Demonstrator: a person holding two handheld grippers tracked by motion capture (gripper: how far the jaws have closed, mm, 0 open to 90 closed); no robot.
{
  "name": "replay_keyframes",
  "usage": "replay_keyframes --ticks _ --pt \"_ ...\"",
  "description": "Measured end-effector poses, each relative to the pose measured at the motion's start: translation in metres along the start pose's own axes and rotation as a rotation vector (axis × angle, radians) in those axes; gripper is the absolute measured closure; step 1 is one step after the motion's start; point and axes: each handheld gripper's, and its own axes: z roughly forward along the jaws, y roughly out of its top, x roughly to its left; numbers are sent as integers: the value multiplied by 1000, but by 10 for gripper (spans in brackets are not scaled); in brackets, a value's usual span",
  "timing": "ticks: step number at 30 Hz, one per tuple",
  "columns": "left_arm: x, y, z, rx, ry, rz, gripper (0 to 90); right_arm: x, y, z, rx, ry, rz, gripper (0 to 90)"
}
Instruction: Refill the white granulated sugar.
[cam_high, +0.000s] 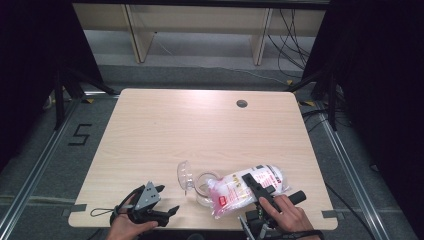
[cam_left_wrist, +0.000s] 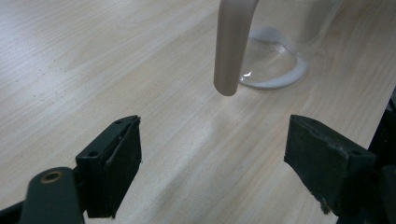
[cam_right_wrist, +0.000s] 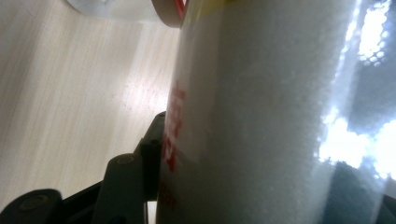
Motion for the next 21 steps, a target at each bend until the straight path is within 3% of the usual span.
replay_keyframes --ticks 2,4,7,12,15,16,19,20,21 --pt "0 0 0 -2 0 0 184 -1 0 0 -1 -5 -22 508" --pt "0 0 0 1 1 0 184 0 0 -1 13 6 4 509" --pt "0 0 0 -4 0 -1 184 -1 0 1 -11 -11 -32 509" --pt "0 0 0 0 0 0 184 2 1 -1 25 3 -7 510" --pt "0 0 0 -1 1 1 184 1 1 -1 16 -12 -26 510" --pt "0 0 0 2 0 1 184 -2 1 0 3 -16 -66 510" --pt "2 1 -1 11 7 38 184 -2 1 1 3 -14 -74 511" --pt "0 1 -1 12 3 1 184 -2 1 1 6 -19 -77 511" --pt "0 0 0 -1 13 -2 184 -2 1 1 9 -9 -75 511"
